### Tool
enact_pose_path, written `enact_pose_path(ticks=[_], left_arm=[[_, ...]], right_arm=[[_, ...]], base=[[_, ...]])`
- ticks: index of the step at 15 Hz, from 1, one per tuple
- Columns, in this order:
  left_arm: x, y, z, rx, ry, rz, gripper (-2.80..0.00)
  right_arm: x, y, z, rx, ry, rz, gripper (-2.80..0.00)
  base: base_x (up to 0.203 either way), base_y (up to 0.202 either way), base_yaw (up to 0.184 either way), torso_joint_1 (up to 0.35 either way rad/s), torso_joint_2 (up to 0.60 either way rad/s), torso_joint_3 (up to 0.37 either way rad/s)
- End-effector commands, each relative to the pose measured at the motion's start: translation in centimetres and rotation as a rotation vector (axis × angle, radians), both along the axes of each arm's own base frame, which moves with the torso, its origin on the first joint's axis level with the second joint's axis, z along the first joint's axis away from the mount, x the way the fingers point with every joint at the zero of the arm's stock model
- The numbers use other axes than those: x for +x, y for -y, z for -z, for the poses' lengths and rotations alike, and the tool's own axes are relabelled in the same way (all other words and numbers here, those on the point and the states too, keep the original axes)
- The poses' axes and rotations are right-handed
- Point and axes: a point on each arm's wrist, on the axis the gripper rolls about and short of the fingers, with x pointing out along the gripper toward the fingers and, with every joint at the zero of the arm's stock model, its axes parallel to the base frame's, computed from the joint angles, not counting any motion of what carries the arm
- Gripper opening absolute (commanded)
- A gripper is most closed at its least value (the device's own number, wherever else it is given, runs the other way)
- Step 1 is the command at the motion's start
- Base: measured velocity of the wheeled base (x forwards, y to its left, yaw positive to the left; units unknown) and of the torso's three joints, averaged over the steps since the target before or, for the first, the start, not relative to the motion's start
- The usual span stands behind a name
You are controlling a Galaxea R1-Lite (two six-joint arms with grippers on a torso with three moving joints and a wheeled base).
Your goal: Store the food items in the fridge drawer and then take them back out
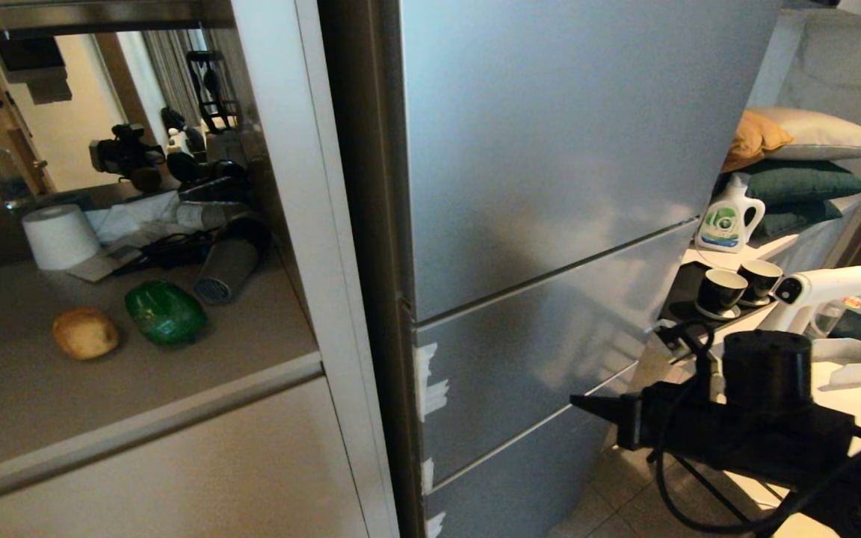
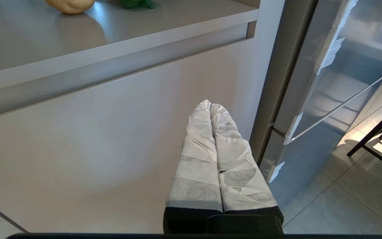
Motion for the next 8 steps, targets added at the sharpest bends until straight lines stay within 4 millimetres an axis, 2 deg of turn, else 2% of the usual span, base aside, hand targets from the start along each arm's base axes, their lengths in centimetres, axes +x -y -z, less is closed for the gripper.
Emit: enact_pose_path(ticks=[1, 4, 8], left_arm=[[0.1, 0.0, 0.3, 0.0, -0.011, 0.0, -2.8], [0.1, 0.0, 0.3, 0.0, -0.011, 0.0, -2.8], [0.1, 0.0, 0.3, 0.0, -0.011, 0.001, -2.8]], right_arm=[[-4.0, 1.4, -3.2, 0.036, 0.109, 0.006, -2.8], [-10.7, 3.9, -5.1, 0.044, 0.212, 0.076, -2.8], [-17.8, 6.9, -4.4, -0.016, 0.307, 0.251, -2.8]], base=[[0.0, 0.0, 0.0, 0.0, 0.0, 0.0], [0.0, 0.0, 0.0, 0.0, 0.0, 0.0], [0.0, 0.0, 0.0, 0.0, 0.0, 0.0]])
